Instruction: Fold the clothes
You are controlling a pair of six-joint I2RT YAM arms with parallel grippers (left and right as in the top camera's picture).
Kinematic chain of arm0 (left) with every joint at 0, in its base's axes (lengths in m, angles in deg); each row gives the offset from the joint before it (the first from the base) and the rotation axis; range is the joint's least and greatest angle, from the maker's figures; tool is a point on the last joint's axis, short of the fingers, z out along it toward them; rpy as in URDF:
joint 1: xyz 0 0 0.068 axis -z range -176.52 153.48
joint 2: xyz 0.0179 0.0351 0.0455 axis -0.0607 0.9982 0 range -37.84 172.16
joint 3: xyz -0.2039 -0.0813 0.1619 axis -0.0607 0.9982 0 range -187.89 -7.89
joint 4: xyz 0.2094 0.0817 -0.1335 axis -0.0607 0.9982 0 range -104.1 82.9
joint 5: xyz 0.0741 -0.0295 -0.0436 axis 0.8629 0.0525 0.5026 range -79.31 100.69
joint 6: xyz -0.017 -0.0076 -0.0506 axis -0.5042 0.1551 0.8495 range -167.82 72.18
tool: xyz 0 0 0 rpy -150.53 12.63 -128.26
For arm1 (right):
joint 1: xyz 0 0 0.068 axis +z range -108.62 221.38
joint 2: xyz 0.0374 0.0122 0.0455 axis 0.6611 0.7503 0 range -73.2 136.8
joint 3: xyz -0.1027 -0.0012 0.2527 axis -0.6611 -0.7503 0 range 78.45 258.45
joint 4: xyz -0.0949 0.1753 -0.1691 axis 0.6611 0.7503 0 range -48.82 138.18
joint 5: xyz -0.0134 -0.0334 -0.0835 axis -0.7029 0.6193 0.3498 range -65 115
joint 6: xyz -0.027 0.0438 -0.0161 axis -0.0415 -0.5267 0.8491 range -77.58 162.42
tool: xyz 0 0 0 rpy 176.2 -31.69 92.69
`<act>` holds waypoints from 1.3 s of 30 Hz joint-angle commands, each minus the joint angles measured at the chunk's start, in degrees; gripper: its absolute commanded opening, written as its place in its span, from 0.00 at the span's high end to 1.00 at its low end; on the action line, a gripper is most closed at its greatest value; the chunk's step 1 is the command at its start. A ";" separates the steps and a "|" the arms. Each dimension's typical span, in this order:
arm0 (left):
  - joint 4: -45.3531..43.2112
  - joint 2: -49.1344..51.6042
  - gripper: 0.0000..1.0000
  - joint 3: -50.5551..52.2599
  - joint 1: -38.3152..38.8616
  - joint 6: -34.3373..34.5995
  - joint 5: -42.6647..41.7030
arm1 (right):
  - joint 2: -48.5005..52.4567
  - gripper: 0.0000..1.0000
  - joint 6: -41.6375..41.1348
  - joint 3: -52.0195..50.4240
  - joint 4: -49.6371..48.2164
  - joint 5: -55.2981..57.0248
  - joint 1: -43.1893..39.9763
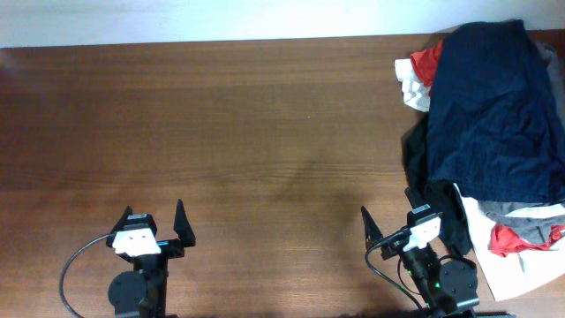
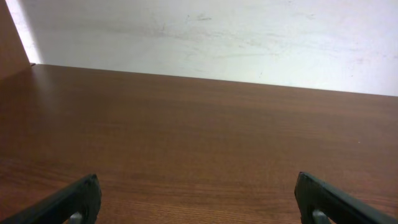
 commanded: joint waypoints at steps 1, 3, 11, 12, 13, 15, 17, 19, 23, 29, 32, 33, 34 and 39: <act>-0.33 -0.48 0.01 0.55 0.22 -0.68 -0.04 | -0.44 0.01 -0.11 -0.31 0.26 -0.28 -0.46; -0.33 -0.48 0.01 0.57 0.22 -0.68 -0.04 | -0.44 0.01 -0.11 -0.31 0.26 -0.28 -0.46; -0.33 -0.50 0.01 0.55 0.22 -0.68 -0.04 | -0.44 0.01 -0.11 -0.31 0.26 -0.28 -0.46; -0.33 -0.50 0.01 0.55 0.22 -0.68 -0.04 | -0.44 0.01 -0.11 -0.31 0.26 -0.28 -0.46; -0.33 -0.48 0.01 0.57 0.22 -0.68 -0.04 | -0.44 0.01 -0.11 -0.31 0.26 -0.28 -0.46; -0.33 -0.48 0.01 0.57 0.22 -0.68 -0.04 | -0.44 0.01 -0.11 -0.31 0.26 -0.28 -0.46; -0.33 -0.50 0.01 0.55 0.22 -0.68 -0.04 | -0.44 0.01 -0.11 -0.31 0.26 -0.28 -0.46; -0.33 -0.48 0.01 0.55 0.22 -0.68 -0.04 | -0.44 0.01 -0.11 -0.31 0.26 -0.28 -0.46; -0.33 -0.48 0.01 0.55 0.22 -0.68 -0.04 | -0.44 0.01 -0.11 -0.31 0.26 -0.28 -0.46; -0.42 -0.50 0.01 0.57 0.22 -0.92 4.55 | -0.44 0.01 -0.13 -0.31 0.02 -0.31 -0.46; -0.33 -0.50 0.01 0.55 0.22 -0.92 4.66 | -0.44 0.01 -0.15 -0.31 -0.55 -0.33 -0.46; -0.33 -0.48 0.01 0.55 0.22 -0.92 4.68 | -0.44 0.01 -0.15 -0.31 -0.63 -0.33 -0.46; -0.33 -0.48 0.01 0.55 0.22 -0.92 4.68 | -0.44 0.01 -0.46 -0.31 -0.63 -0.31 -0.46; -0.48 -0.50 0.01 0.55 0.22 -1.11 5.35 | -0.44 0.01 -10.27 -0.28 -2.10 -0.28 -0.46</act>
